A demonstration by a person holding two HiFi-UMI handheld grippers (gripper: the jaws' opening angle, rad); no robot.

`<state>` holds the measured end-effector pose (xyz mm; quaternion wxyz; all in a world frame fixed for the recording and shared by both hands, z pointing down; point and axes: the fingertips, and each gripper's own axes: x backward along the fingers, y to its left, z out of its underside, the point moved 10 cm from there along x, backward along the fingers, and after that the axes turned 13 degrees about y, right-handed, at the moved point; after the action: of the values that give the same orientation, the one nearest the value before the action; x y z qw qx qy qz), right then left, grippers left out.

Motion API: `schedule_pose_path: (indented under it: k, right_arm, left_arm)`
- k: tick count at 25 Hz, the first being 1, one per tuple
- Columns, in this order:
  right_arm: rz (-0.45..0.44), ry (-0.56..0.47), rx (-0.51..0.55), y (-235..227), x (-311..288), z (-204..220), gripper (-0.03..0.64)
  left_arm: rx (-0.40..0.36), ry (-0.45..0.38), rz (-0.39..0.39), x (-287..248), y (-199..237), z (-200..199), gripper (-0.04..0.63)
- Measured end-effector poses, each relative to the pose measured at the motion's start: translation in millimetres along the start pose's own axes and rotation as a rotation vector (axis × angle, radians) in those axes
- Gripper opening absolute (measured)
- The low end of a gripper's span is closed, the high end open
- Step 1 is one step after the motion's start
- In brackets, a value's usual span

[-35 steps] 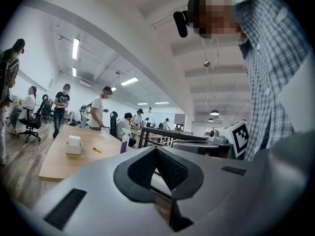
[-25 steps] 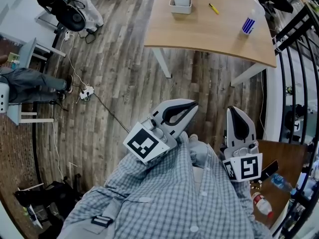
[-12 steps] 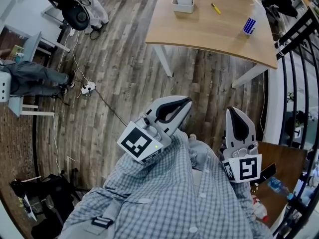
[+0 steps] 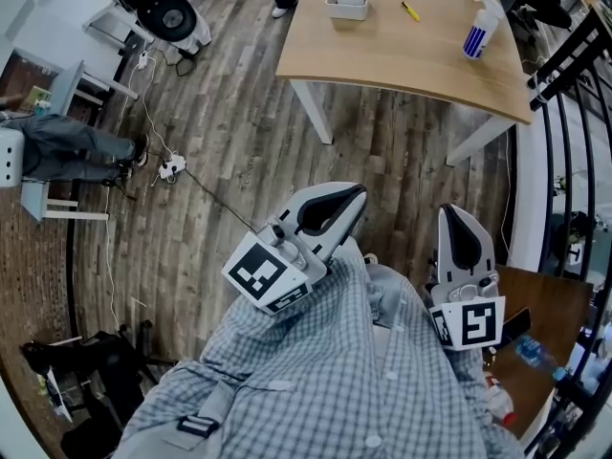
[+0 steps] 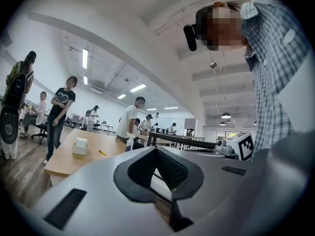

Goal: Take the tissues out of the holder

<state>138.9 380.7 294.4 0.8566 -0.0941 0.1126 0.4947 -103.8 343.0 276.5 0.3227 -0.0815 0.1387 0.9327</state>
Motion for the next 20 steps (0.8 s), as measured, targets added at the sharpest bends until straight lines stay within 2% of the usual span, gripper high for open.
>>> schedule_pose_path:
  k: [8, 13, 20]
  right_arm:
    - [0.011, -0.017, -0.007, -7.7, 5.6, -4.0, 0.012]
    - [-0.001, -0.016, -0.006, -5.3, 3.4, -3.8, 0.012]
    - [0.005, 0.029, 0.026, -15.6, 2.5, 6.7, 0.012]
  left_arm:
    - [-0.009, -0.008, -0.003, -7.3, -7.9, -0.8, 0.006]
    - [-0.034, 0.003, -0.032, -9.2, -3.7, 2.3, 0.006]
    - [-0.055, 0.019, -0.022, -20.7, 3.6, 1.3, 0.006]
